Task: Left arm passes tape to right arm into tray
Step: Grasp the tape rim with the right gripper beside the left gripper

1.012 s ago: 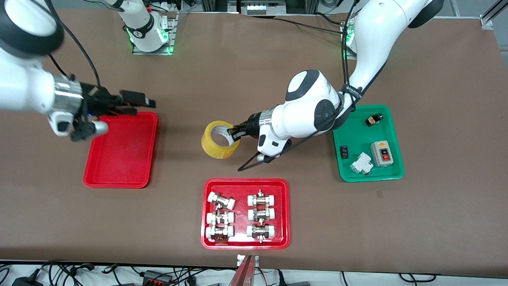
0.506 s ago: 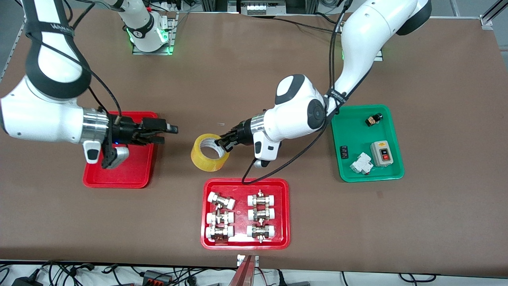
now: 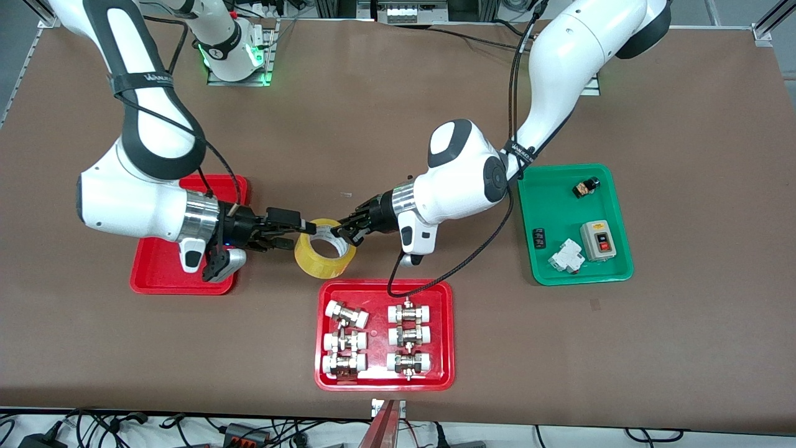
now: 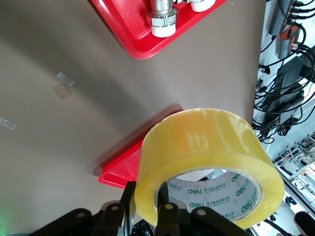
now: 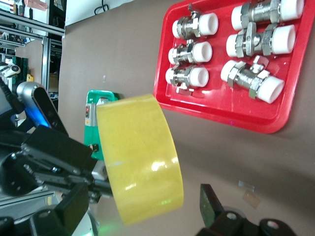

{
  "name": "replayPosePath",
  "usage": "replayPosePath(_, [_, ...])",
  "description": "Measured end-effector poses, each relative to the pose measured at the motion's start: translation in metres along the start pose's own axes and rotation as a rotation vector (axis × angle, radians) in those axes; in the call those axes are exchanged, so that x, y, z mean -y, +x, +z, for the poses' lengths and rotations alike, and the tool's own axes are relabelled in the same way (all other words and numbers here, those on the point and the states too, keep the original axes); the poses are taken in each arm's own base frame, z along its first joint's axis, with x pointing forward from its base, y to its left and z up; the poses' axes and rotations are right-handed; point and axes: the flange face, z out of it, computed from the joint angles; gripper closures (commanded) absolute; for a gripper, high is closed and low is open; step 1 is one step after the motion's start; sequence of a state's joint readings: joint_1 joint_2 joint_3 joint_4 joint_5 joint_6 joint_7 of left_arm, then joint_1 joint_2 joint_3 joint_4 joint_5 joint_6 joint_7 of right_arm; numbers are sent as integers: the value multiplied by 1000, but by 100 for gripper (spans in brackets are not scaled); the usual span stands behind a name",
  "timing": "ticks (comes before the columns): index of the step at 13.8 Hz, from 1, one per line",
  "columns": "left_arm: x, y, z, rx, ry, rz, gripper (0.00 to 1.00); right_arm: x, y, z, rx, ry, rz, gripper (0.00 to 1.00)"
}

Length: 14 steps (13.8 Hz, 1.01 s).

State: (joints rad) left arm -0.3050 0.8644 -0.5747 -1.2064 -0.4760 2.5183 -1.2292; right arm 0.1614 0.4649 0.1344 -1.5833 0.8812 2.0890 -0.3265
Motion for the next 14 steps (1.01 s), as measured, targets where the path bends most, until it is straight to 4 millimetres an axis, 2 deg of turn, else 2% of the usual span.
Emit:
replayPosePath(1, [0,0,0,0,0,4,99,1,0,2,-6,-3,-1,21])
replayPosePath(2, [0,0,0,0,1,8,99,0,1,4,-10,-6,-5,49])
replayPosePath(3, [1,0,1,0,2,11,99,0,1,4,-13,-7,-16,68])
replayPosePath(5, [1,0,2,1,3,16,99,-2,2,5,-16,-9,-41,95])
replayPosePath(6, [1,0,2,0,1,18,99,-4,3,4,-18,-11,-48,100])
replayPosePath(9, [1,1,1,-1,1,20,98,-3,3,4,-19,-12,-67,100])
replayPosePath(10, [0,1,1,-1,0,20,95,-3,3,4,-19,-12,-68,100])
replayPosePath(11, [0,1,1,-1,0,20,77,-3,3,4,-19,-12,-69,100])
replayPosePath(12, [0,1,1,-1,0,21,1,-3,3,4,-20,-11,-69,100])
replayPosePath(14, [-1,1,0,-5,-2,36,0,-3,3,3,-21,-12,-69,100])
